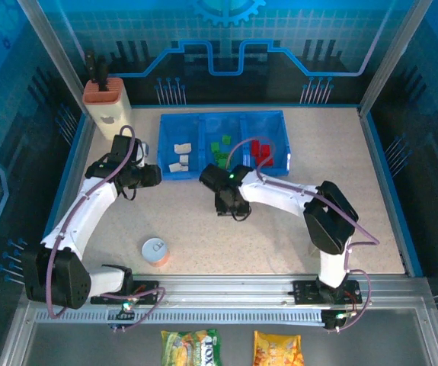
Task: Sort the legos into containers by color
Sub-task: Pick up the lego from the bottom-center of the table, then place the lego in the container.
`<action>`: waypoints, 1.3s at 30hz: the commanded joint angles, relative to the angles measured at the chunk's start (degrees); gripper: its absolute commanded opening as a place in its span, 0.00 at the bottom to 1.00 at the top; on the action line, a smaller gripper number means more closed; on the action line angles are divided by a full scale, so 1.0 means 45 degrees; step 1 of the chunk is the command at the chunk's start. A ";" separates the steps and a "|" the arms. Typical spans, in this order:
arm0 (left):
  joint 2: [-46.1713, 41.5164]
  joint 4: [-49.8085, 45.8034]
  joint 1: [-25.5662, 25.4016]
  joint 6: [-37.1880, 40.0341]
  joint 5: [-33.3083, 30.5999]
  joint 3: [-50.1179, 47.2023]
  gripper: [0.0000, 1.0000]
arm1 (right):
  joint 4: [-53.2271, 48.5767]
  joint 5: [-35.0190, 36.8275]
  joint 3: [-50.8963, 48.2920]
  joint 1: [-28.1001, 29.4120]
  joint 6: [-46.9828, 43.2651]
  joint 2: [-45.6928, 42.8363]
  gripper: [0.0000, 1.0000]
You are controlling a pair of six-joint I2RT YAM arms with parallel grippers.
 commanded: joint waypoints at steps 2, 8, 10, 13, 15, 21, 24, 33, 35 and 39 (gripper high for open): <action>-0.0303 0.0003 0.0127 0.0080 0.0200 -0.0069 0.49 | -0.0607 0.0424 0.1286 -0.0828 -0.1314 0.0494 0.36; -0.0322 0.0016 0.0127 0.0073 0.0188 -0.0081 0.49 | -0.0693 0.0570 0.3218 -0.1730 -0.2321 0.1356 0.35; -0.0322 0.0026 0.0137 0.0083 0.0171 -0.0084 0.48 | -0.0697 0.0642 0.4048 -0.1997 -0.2642 0.1752 0.35; -0.0322 -0.0003 0.0127 0.0070 0.0157 -0.0088 0.49 | -0.0752 0.0793 0.5265 -0.2318 -0.3037 0.2494 0.35; -0.0341 -0.0002 0.0127 0.0071 0.0164 -0.0088 0.48 | -0.0766 0.0894 0.6121 -0.2480 -0.3296 0.3042 0.35; -0.0342 0.0001 0.0128 0.0102 0.0094 -0.0099 0.48 | -0.0796 0.1338 0.8618 -0.2908 -0.4018 0.4879 0.35; -0.0343 0.0030 0.0127 0.0103 0.0070 -0.0088 0.49 | -0.0633 0.1515 0.9616 -0.3124 -0.4344 0.5683 0.35; -0.0248 0.0052 0.0130 0.0124 -0.0038 -0.0109 0.48 | -0.0309 0.1513 1.2341 -0.3799 -0.4783 0.8241 0.36; -0.0249 0.0061 0.0130 0.0118 -0.0086 -0.0113 0.48 | -0.0313 0.1500 1.2788 -0.3907 -0.4851 0.8644 0.36; -0.0186 0.0061 0.0127 0.0122 -0.0096 -0.0108 0.48 | -0.0093 0.1395 1.3006 -0.4117 -0.4873 0.9036 0.36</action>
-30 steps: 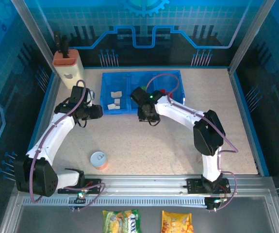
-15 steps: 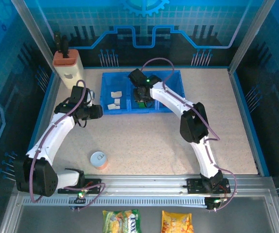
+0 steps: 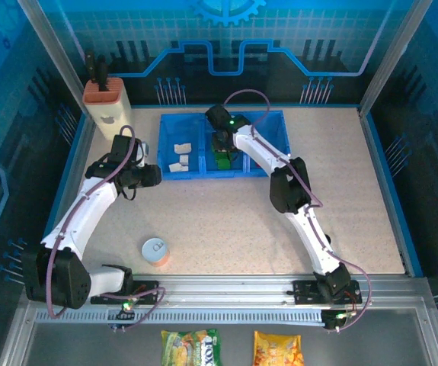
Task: Sort the legos into containers by color
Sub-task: Place the lego in the container.
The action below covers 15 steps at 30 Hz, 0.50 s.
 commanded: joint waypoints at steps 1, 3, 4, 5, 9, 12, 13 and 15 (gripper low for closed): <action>-0.0159 0.0047 0.0127 0.0122 -0.0104 -0.0118 0.48 | 0.0033 -0.0003 0.0503 -0.0198 -0.0210 0.0349 0.36; -0.0142 0.0056 0.0127 0.0121 -0.0114 -0.0108 0.48 | 0.0131 -0.0019 0.0475 -0.0229 -0.0256 0.0413 0.36; -0.0147 0.0063 0.0127 0.0121 -0.0121 -0.0108 0.48 | 0.0170 -0.0058 0.0455 -0.0247 -0.0285 0.0444 0.37; -0.0130 0.0047 0.0127 0.0120 -0.0128 -0.0110 0.48 | 0.0192 -0.0063 0.0429 -0.0236 -0.0296 0.0465 0.38; -0.0127 0.0070 0.0127 0.0122 -0.0135 -0.0116 0.48 | 0.0310 -0.0158 0.0240 -0.0252 -0.0324 0.0363 0.44; -0.0101 0.0041 0.0127 0.0117 -0.0106 -0.0111 0.48 | 0.0264 -0.0198 0.0240 -0.0239 -0.0346 0.0194 0.47; -0.0108 0.0054 0.0137 0.0121 -0.0116 -0.0123 0.48 | 0.0237 -0.0219 0.0240 -0.0204 -0.0368 0.0076 0.48; -0.0122 0.0054 0.0127 0.0103 -0.0103 -0.0125 0.48 | 0.0115 -0.0162 0.0221 -0.0132 -0.0462 -0.0143 0.48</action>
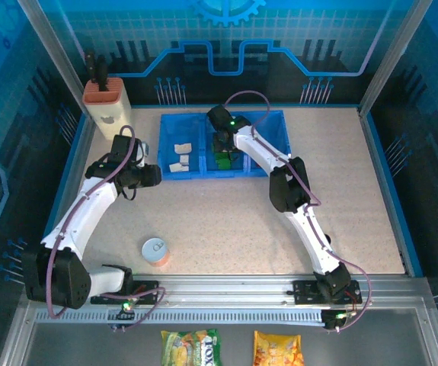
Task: Sort the legos into containers by color
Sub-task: Place the lego in the container, then reset both arms
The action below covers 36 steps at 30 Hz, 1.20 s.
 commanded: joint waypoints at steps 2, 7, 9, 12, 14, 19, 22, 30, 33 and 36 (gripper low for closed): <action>-0.0127 0.0024 0.0127 0.0084 -0.0108 -0.0129 0.49 | -0.0291 -0.0078 0.0125 0.0023 -0.0259 -0.0738 0.49; -0.0258 -0.0097 0.0143 -0.0052 -0.0111 -0.0089 0.49 | -0.0166 -0.0104 -0.0857 0.0097 -0.0471 -0.2097 0.52; -0.0366 -0.0178 0.0127 -0.0112 -0.0133 -0.0052 0.49 | -0.0042 -0.0326 -0.1380 0.0133 -0.0707 -0.2696 0.54; -0.0474 -0.0462 0.0127 -0.0301 -0.0082 0.0088 0.50 | 0.0227 -0.0461 -0.2485 0.0131 -0.1025 -0.3838 0.58; -0.0518 -0.0663 0.0137 -0.0472 -0.0019 0.0213 0.51 | 0.0562 -0.0453 -0.3407 0.0104 -0.1328 -0.4595 0.60; -0.0547 -0.1124 0.0126 -0.1231 0.0108 0.0531 0.58 | 0.1502 -0.0210 -0.6256 -0.0206 -0.2039 -0.6764 0.70; -0.0671 -0.1135 0.0107 -0.1745 0.0269 0.0561 0.62 | 0.2152 -0.0103 -0.8094 -0.0638 -0.2249 -0.8103 0.77; -0.0709 0.0436 0.0103 -0.2534 -0.0492 -0.0437 0.84 | 0.3429 0.0420 -1.2675 -0.2407 -0.2705 -1.1256 1.00; -0.0640 0.1283 0.0095 -0.2707 -0.1036 -0.0946 0.95 | 0.3904 0.0636 -1.4282 -0.3217 -0.3014 -1.2229 1.00; -0.0458 0.2119 0.0108 -0.2872 -0.1900 -0.1394 0.99 | 0.4494 0.0963 -1.5802 -0.4068 -0.3100 -1.3062 1.00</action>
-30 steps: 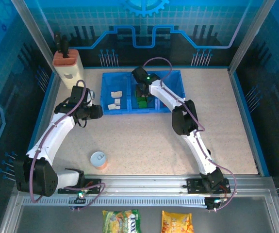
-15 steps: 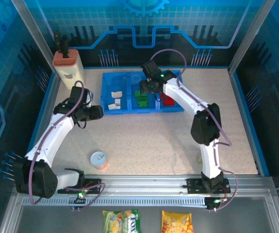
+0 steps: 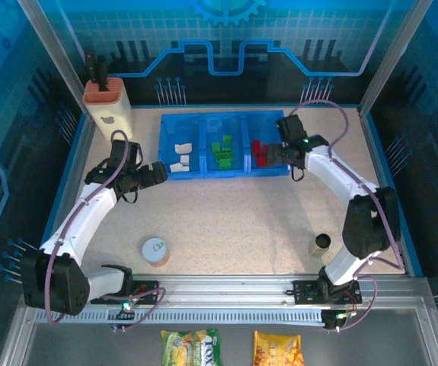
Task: Sort the legos into containers by color
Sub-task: Reset both arms
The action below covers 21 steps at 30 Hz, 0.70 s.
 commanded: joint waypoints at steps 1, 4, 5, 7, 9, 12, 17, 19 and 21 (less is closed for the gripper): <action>0.0147 0.1421 0.0109 -0.0458 -0.1349 -0.0526 0.99 | 0.1156 0.0792 -0.1579 -0.0850 -0.0423 -0.1078 1.00; 0.0275 0.2599 0.0110 -0.0604 -0.2420 -0.1188 0.99 | 0.2391 0.2331 -0.3164 -0.1133 -0.0739 -0.1513 1.00; 0.0316 0.2940 0.0109 -0.0628 -0.2786 -0.1369 0.99 | 0.2690 0.2952 -0.3538 -0.1164 -0.0799 -0.1514 1.00; 0.0412 0.3684 0.0091 -0.0610 -0.3626 -0.1774 0.99 | 0.3627 0.3896 -0.4413 -0.1220 -0.1108 -0.1519 1.00; 0.0494 0.4797 0.0103 -0.0270 -0.4244 -0.2317 0.99 | 0.4968 0.3987 -0.5559 -0.1442 -0.1270 -0.1619 1.00; 0.0699 0.6567 0.0089 0.0550 -0.4990 -0.3098 0.99 | 0.7625 0.3040 -0.7279 -0.1946 -0.1581 -0.1953 1.00; 0.1652 0.9410 0.0068 0.2459 -0.5680 -0.4045 0.99 | 1.0854 0.2274 -0.8605 -0.2323 -0.2896 -0.2462 1.00; 0.2121 1.1705 0.0078 0.3103 -0.5394 -0.4824 0.99 | 1.2592 0.1548 -0.9188 -0.2478 -0.3204 -0.2563 1.00; 0.2469 1.4326 0.0088 0.3645 -0.4462 -0.5828 0.99 | 1.4111 0.0656 -0.9693 -0.2595 -0.3419 -0.2644 1.00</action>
